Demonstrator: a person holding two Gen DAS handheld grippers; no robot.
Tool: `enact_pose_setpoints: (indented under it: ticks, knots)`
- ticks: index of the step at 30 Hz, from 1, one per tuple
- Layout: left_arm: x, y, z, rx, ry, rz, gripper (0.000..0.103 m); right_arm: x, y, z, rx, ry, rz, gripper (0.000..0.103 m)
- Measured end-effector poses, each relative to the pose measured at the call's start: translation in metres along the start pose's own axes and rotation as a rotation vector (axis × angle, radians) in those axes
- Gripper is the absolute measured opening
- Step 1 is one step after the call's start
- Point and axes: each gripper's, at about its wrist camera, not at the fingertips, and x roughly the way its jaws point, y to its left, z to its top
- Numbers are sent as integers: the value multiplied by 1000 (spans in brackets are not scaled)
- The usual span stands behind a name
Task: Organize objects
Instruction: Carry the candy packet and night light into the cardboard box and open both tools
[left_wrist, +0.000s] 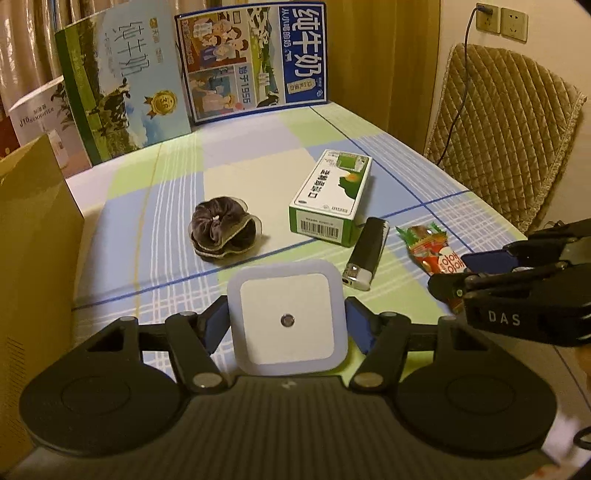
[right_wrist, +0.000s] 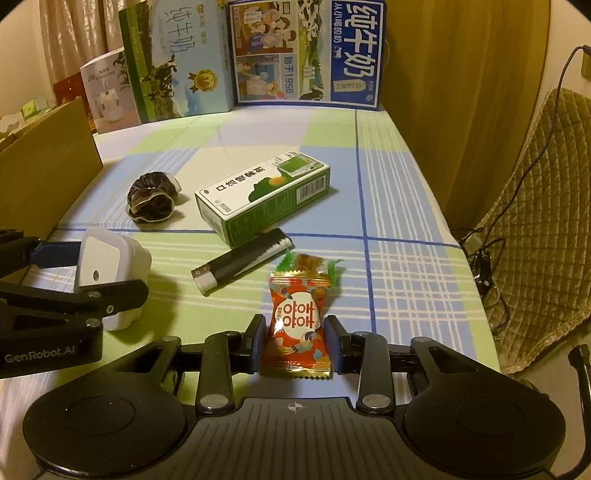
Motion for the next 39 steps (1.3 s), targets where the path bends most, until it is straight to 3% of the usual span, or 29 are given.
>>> enact_pose_setpoints:
  ticks: [14,19,22,29,39]
  knots:
    - [4,-3,-6,-10,12,19,62,8,6,3,-27,-18,-17,33]
    - [3,-3,-7,-11,17,18,61,7,8,4,-30,-9,-26,23]
    - [-1,-4,-6,-5,21,11,61,0,8,6,-33,-8,-25,23]
    - [-30,-1,3,-23,3,-4,61,-35,9,17,-12,-33,-14,23]
    - [-107,4,18,-55,-49,-25,61,-120,32,36,3,-110,15,23]
